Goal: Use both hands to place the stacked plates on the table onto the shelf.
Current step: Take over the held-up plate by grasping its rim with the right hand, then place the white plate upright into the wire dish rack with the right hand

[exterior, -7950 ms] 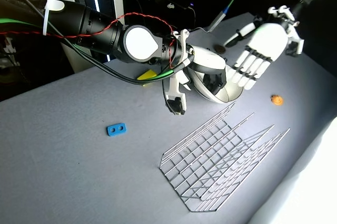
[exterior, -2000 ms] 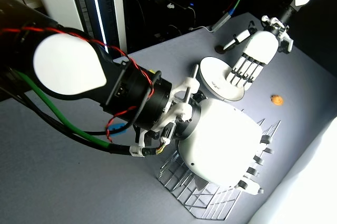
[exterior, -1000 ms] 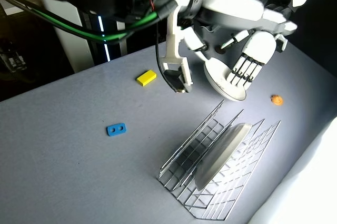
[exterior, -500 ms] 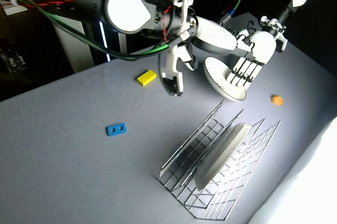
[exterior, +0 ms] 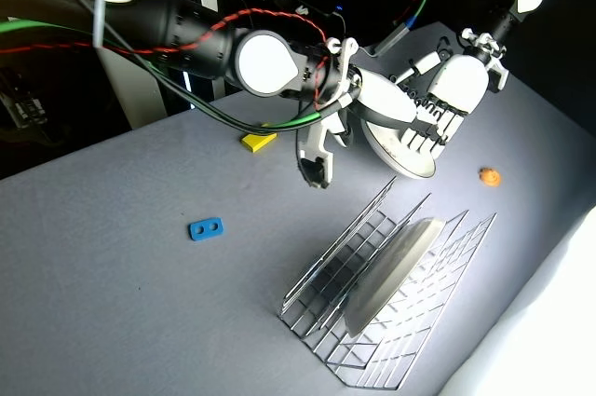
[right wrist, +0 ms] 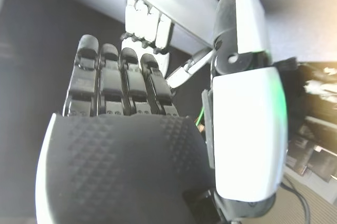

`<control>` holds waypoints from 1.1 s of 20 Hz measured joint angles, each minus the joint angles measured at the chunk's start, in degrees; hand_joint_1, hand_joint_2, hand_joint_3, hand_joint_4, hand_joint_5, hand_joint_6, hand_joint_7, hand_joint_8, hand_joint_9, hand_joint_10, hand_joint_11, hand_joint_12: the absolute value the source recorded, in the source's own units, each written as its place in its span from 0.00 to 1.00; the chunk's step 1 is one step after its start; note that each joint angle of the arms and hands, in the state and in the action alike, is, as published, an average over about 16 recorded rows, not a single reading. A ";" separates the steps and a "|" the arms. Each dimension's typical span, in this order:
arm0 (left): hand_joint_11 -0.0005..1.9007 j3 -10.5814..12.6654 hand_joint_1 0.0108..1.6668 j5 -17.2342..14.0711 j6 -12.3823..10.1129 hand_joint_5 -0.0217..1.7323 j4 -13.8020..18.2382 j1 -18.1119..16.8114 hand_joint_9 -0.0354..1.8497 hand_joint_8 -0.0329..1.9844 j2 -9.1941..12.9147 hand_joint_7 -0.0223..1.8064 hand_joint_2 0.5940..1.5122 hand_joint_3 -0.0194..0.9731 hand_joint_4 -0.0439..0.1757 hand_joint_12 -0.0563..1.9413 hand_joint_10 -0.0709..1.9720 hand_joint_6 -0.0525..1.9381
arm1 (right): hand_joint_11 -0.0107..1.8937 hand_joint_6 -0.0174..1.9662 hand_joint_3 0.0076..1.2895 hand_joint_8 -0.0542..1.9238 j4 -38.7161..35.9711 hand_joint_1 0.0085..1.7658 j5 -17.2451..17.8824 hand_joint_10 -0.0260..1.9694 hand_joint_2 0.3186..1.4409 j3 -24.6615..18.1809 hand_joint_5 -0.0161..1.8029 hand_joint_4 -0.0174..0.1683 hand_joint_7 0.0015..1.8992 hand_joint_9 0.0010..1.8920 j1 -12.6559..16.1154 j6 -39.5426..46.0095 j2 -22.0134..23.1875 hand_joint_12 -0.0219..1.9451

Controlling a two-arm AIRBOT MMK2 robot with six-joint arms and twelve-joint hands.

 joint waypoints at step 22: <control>0.01 0.50 0.01 -0.33 -0.40 0.01 1.70 -2.24 0.01 0.01 -0.29 0.02 0.63 0.02 0.17 0.03 0.02 0.01 | 0.27 0.23 0.00 0.26 -0.07 0.65 4.27 0.30 0.65 10.20 0.29 0.05 0.30 0.36 -2.88 -2.91 -9.70 0.60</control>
